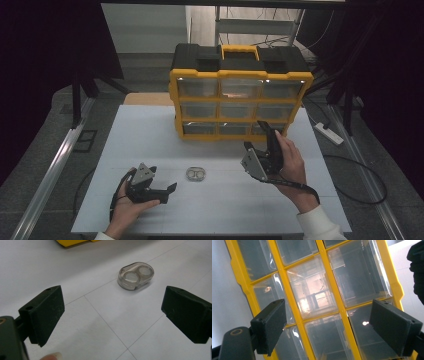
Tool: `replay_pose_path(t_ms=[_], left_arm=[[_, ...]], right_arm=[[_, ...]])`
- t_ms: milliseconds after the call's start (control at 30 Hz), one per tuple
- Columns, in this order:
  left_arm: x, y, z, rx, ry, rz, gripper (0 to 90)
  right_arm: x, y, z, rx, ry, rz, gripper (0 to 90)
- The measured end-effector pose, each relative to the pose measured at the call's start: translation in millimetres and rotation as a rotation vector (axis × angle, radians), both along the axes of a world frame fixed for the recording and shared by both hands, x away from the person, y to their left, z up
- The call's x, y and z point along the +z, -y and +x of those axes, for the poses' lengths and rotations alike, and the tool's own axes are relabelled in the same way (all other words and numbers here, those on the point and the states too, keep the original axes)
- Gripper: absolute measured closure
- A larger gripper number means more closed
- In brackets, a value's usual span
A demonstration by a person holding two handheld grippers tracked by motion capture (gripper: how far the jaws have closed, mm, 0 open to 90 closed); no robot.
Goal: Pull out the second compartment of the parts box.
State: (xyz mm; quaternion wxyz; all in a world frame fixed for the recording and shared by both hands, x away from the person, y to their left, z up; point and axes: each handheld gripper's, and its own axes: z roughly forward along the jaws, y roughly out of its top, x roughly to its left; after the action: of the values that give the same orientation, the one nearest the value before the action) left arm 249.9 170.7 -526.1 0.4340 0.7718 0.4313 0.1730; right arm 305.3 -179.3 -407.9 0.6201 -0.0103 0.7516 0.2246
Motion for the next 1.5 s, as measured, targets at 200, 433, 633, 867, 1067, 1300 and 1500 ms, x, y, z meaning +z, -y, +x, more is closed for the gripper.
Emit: replay_pose_path(t_ms=[200,433,633,867,1067,1300,1500], left_arm=[[-0.1,-1.2,-0.2,0.000,-0.003,-0.001,5.5],[0.0,-1.3,-0.2,0.000,-0.003,-0.003,5.5],[-0.1,-1.5,-0.4,-0.001,-0.003,-0.003,5.5],[-0.5,-1.5,-0.1,0.001,-0.007,-0.002,5.5],[-0.7,-2.0,0.3,0.004,-0.005,-0.003,5.5],[-0.9,-2.0,0.2,0.004,-0.003,-0.004,5.5],[-0.8,-2.3,0.3,0.005,-0.004,-0.004,5.5]], right_arm=[[1.7,-0.7,4.6,-0.009,0.010,-0.013,14.6],[5.8,-4.2,11.7,-0.017,0.025,-0.034,14.7],[13.3,-4.3,16.9,-0.030,0.038,-0.018,14.9],[18.0,-4.9,19.9,-0.031,0.051,-0.017,15.0],[23.6,-6.7,22.8,-0.031,0.062,-0.033,15.7],[28.0,-9.6,25.8,-0.030,0.074,-0.026,16.0],[31.3,-11.6,26.9,-0.032,0.082,-0.034,16.2]])
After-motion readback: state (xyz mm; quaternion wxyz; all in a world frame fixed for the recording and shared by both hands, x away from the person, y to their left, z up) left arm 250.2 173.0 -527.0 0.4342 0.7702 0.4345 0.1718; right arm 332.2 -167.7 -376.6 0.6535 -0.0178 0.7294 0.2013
